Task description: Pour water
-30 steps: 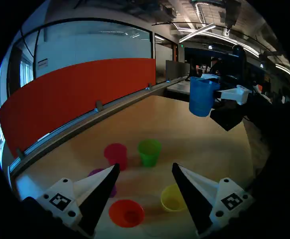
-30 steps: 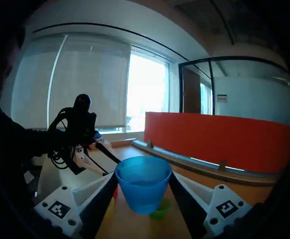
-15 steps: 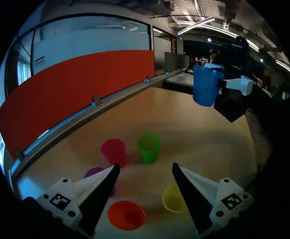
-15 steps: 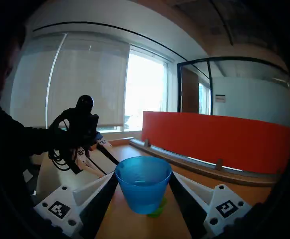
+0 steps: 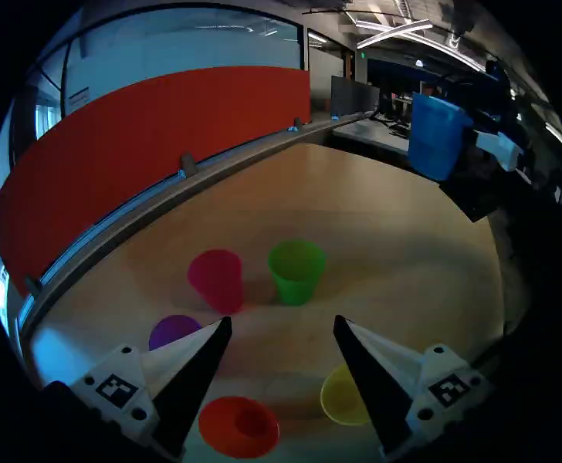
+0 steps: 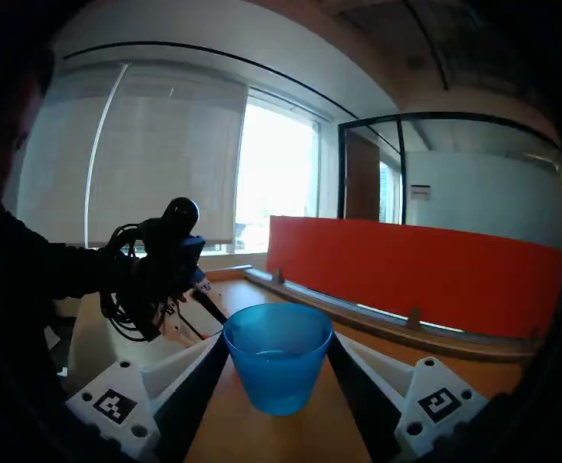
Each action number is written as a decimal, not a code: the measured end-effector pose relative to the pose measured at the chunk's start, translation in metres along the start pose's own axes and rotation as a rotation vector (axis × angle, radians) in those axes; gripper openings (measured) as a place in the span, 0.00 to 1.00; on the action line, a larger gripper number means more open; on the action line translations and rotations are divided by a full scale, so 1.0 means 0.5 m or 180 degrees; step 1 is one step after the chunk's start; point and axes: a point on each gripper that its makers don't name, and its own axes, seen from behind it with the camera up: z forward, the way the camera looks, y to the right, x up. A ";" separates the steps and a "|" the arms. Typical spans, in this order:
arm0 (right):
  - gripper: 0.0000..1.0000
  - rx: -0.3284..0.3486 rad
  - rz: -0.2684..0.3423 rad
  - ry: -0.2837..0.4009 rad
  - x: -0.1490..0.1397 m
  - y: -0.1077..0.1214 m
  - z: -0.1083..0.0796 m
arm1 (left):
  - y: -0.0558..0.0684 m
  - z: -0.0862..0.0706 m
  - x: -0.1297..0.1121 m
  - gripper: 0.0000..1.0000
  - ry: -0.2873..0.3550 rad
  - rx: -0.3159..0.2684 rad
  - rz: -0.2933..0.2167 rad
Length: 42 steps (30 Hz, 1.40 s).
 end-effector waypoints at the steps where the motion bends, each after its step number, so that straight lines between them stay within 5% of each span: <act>1: 0.91 -0.0004 0.0002 -0.0001 -0.001 0.002 -0.002 | 0.000 0.003 0.001 0.98 -0.0019 0.0002 0.0003; 26: 0.91 -0.0191 0.0059 -0.0004 -0.021 0.065 -0.079 | 0.020 0.127 0.029 0.98 -0.0558 -0.0188 0.0114; 42: 0.91 -0.0297 0.0092 -0.0014 -0.039 0.097 -0.111 | 0.046 0.195 0.045 0.98 -0.0721 -0.0269 0.0198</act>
